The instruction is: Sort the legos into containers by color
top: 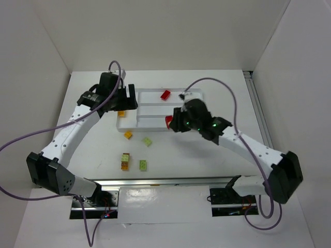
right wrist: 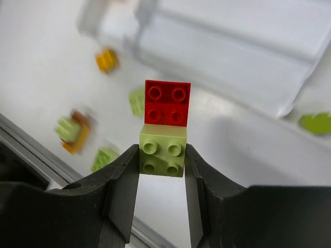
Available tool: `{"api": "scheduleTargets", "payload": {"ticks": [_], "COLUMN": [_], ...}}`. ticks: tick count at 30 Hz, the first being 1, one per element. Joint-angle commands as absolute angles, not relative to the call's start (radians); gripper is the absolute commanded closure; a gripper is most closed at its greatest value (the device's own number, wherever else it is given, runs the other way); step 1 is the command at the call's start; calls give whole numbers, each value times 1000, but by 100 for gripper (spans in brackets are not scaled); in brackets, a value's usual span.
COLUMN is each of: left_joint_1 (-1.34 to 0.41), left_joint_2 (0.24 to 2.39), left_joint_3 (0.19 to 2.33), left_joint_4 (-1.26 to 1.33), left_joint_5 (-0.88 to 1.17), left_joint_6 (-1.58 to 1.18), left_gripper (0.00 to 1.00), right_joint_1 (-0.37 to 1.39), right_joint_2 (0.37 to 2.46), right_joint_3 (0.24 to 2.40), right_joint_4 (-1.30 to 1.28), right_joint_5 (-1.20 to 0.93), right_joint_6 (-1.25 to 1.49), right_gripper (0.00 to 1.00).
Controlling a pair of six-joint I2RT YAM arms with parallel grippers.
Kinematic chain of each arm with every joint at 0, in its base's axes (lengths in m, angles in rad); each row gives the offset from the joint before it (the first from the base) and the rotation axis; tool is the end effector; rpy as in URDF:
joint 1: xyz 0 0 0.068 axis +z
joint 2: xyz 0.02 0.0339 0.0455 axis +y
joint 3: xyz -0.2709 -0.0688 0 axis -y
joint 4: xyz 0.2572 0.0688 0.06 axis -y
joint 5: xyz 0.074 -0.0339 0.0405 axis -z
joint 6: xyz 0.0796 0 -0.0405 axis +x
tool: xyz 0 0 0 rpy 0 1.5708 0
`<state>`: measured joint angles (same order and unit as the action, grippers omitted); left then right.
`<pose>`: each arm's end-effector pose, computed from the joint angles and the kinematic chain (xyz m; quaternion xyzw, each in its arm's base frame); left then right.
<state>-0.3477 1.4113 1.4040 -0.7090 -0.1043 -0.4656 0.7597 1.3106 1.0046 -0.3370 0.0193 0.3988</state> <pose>0.3320 -0.1115 0.3385 -0.0751 0.9060 -0.1201 0.3988 0.2451 0.2307 0.2629 -0.1563 0.8805 0.2377 0.3792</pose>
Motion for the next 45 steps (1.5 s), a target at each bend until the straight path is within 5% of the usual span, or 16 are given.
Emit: {"api": "scheduleTargets", "payload": {"ticks": [1, 6, 14, 21, 34, 45], "left_joint_1": [-322, -313, -282, -282, -282, -304], "left_joint_2": [1387, 1387, 1331, 1379, 1381, 1391], "left_joint_3": [1530, 1601, 1416, 1344, 1209, 1206], "left_joint_4": [-692, -661, -404, -245, 101, 89], "left_joint_5": [40, 346, 932, 1147, 1281, 1270], "left_joint_6": [-382, -335, -287, -370, -589, -562], "left_gripper": [11, 8, 6, 6, 2, 7], "right_joint_1": [640, 517, 445, 427, 426, 518], "right_joint_2": [1220, 1189, 1126, 1115, 1158, 1224], "right_joint_3": [992, 992, 973, 973, 942, 973], "right_joint_4": [-212, -129, -20, 57, 302, 258], "right_joint_5": [-236, -458, -618, -738, -942, -951], "right_joint_6": [399, 428, 466, 479, 627, 571], "right_gripper": [65, 65, 66, 66, 66, 66]}}
